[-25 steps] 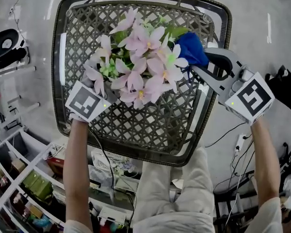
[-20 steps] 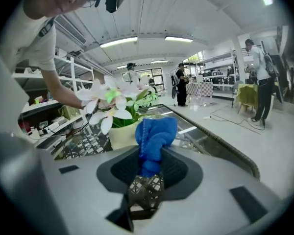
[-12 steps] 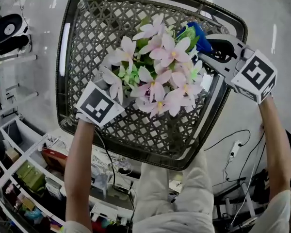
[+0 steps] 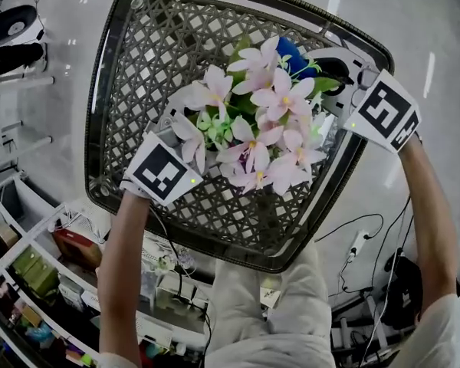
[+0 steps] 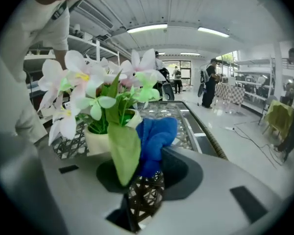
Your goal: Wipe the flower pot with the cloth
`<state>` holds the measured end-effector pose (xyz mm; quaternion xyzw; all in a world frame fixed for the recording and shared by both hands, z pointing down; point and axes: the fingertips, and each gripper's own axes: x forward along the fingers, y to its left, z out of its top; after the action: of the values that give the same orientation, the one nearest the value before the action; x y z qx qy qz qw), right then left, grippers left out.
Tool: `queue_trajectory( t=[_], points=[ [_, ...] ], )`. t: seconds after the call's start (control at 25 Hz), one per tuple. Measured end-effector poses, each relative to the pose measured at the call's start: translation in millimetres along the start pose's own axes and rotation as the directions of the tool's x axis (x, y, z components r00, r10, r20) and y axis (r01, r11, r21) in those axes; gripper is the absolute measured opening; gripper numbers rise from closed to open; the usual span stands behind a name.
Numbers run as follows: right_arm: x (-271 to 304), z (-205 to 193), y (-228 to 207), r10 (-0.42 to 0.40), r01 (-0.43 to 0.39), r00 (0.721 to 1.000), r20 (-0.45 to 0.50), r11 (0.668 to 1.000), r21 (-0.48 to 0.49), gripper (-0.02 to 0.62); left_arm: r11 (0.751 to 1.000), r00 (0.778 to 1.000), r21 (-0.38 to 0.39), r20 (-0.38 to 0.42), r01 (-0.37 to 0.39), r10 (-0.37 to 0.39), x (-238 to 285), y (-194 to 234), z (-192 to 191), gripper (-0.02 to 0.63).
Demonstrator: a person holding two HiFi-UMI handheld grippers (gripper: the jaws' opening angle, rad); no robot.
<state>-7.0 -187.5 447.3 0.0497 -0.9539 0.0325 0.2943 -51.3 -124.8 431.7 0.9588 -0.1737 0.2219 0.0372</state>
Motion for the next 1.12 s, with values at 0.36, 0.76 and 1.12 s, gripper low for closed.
queue_trajectory(
  t=[0.36,0.76,1.12],
  points=[
    [1,1,5,0.112,-0.123,0.99,-0.091,0.984,-0.13,0.122,1.0,1.0,0.006,-0.005,-0.008,0.008,0,0,0,0.436],
    [-11,-17,14,0.042,-0.044,0.995,-0.086,0.999,-0.018,0.121,1.0,1.0,-0.017,-0.012,-0.016,0.016,0,-1,-2,0.436],
    [-22,-30,24,-0.042,0.048,0.997,-0.068,0.996,0.078,0.121,0.999,1.0,-0.038,0.005,-0.023,0.023,0,0,-5,0.434]
  ],
)
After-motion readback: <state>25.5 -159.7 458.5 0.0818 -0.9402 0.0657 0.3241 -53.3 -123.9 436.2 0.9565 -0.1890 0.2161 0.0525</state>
